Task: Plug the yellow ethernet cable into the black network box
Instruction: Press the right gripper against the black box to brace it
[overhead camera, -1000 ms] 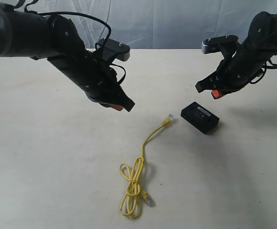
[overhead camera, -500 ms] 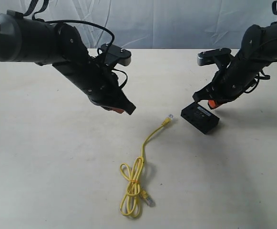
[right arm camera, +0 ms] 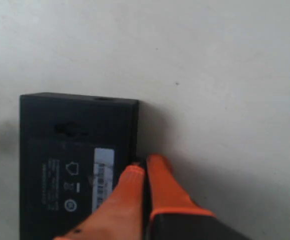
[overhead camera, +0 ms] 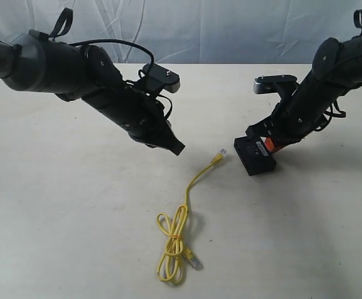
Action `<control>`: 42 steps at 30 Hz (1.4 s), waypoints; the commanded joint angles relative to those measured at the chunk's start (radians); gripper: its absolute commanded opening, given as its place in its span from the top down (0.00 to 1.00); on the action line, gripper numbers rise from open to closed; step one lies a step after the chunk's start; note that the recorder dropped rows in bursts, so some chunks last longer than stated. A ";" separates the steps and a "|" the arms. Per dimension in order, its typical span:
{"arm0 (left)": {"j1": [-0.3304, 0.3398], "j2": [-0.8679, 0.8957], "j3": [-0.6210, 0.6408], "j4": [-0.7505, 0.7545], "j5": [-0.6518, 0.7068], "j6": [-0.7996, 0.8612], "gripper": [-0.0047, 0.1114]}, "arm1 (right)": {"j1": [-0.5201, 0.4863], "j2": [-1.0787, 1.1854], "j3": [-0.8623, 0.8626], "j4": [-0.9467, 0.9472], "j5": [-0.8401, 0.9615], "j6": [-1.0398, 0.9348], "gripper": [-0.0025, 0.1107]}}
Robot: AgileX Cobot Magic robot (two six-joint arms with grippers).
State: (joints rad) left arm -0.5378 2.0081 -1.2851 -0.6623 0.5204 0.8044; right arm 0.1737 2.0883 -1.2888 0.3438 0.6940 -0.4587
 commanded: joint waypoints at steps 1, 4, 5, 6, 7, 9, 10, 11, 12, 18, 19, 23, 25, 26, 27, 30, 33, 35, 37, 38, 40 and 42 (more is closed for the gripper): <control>-0.001 -0.002 -0.007 0.014 -0.002 0.012 0.96 | 0.002 -0.001 -0.003 0.031 0.017 -0.020 0.98; -0.001 -0.002 -0.007 0.021 -0.002 0.030 0.96 | 0.000 -0.001 -0.003 0.045 0.026 -0.020 0.98; -0.001 -0.002 -0.007 0.021 -0.002 0.038 0.96 | -0.002 -0.001 -0.003 0.055 0.030 -0.020 0.98; -0.001 -0.002 -0.007 0.021 -0.002 0.046 0.96 | -0.005 -0.001 -0.003 0.067 0.035 -0.020 0.98; -0.001 -0.002 -0.007 0.021 -0.002 0.048 0.96 | -0.013 -0.001 -0.003 0.073 0.041 -0.020 0.98; -0.001 -0.002 -0.007 0.021 -0.002 0.048 0.96 | -0.043 -0.001 -0.003 0.102 0.048 -0.020 0.98; -0.001 -0.002 -0.007 0.021 -0.002 0.048 0.96 | -0.060 -0.001 -0.003 0.114 0.058 -0.020 0.98; -0.001 -0.002 -0.007 0.021 -0.002 0.048 0.96 | -0.083 -0.001 -0.003 0.131 0.068 -0.025 0.98; -0.001 -0.002 -0.007 0.021 -0.002 0.048 0.96 | -0.106 -0.001 -0.003 0.161 0.088 -0.054 0.98; -0.001 -0.002 -0.007 0.021 -0.002 0.050 0.96 | -0.220 -0.001 -0.003 0.398 0.208 -0.275 0.98; -0.001 -0.002 -0.007 0.021 -0.002 0.052 0.96 | -0.232 -0.001 -0.003 0.398 0.210 -0.275 0.98; -0.001 -0.002 -0.007 0.013 -0.005 0.074 0.96 | -0.243 0.009 -0.003 0.460 0.234 -0.327 0.98; -0.001 -0.002 -0.007 0.011 -0.005 0.074 0.96 | -0.243 0.026 -0.003 0.516 0.263 -0.385 0.98; -0.001 -0.002 -0.007 0.010 -0.005 0.074 0.96 | -0.243 0.034 -0.003 0.524 0.271 -0.390 0.98; -0.001 -0.002 -0.007 0.009 -0.005 0.074 0.96 | -0.243 0.044 -0.003 0.524 0.272 -0.392 0.98; -0.001 -0.002 -0.007 0.009 -0.009 0.074 0.96 | -0.243 0.076 -0.003 0.541 0.283 -0.396 0.98; -0.001 -0.002 -0.007 0.009 -0.017 0.074 0.96 | -0.243 0.102 -0.003 0.596 0.317 -0.440 0.98; -0.001 -0.002 -0.007 0.009 -0.021 0.074 0.96 | -0.243 0.108 -0.003 0.609 0.326 -0.453 0.98; -0.001 -0.002 -0.007 0.009 -0.021 0.074 0.96 | -0.243 0.108 -0.003 0.609 0.326 -0.453 0.98; -0.001 -0.002 -0.007 0.009 -0.023 0.074 0.96 | -0.243 0.108 -0.003 0.609 0.326 -0.453 0.98; -0.001 0.000 -0.007 0.009 -0.029 0.074 0.96 | -0.243 0.108 -0.003 0.611 0.324 -0.453 0.98; -0.001 0.004 -0.007 0.009 -0.045 0.074 0.96 | -0.243 0.109 -0.003 0.614 0.324 -0.453 0.98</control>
State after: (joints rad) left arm -0.5378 2.0098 -1.2851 -0.6476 0.5001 0.8762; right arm -0.0644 2.1966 -1.2888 0.9467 1.0138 -0.8984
